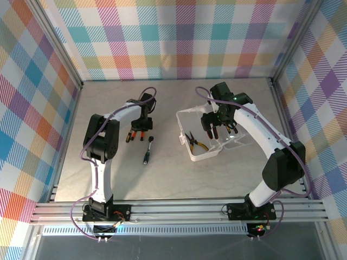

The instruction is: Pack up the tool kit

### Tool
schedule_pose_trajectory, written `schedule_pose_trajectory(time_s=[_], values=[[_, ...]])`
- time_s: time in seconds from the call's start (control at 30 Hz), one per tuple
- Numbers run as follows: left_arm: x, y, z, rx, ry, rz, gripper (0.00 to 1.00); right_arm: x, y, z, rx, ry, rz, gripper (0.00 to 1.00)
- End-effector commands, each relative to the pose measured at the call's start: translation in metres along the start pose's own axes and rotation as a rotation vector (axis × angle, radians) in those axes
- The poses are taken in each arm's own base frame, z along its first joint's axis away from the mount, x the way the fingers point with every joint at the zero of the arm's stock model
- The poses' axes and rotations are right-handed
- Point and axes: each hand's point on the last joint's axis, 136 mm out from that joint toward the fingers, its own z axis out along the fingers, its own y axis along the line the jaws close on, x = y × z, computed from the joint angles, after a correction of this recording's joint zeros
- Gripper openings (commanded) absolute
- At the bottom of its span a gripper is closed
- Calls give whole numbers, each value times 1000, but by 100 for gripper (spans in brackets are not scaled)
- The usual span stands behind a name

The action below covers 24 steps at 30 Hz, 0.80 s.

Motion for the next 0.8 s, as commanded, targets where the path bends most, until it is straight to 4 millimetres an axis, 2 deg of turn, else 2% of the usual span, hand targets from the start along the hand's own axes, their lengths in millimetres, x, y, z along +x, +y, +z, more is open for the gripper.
schedule_pose_trajectory(time_s=[0.0, 0.13, 0.37, 0.47, 0.6, 0.7, 0.77], values=[[-5, -11, -12, 57, -7, 19, 0, -10, 6, -18, -35, -55, 4, 99], [-19, -22, -46, 156, -65, 9, 0, -14, 14, -27, -85, -83, 8, 99], [-40, -47, -120, 387, -202, -27, 0, -30, 45, -52, -288, -199, 14, 99], [-49, -69, -158, 578, -271, -54, 0, -37, 64, -65, -412, -255, 21, 99], [-60, -109, -218, 965, -370, -119, 0, -49, 91, -79, -595, -323, 36, 100], [-62, -125, -249, 1127, -414, -132, 0, -59, 105, -87, -684, -369, 41, 93], [-61, -133, -262, 1191, -428, -129, 0, -64, 113, -88, -714, -390, 32, 90]])
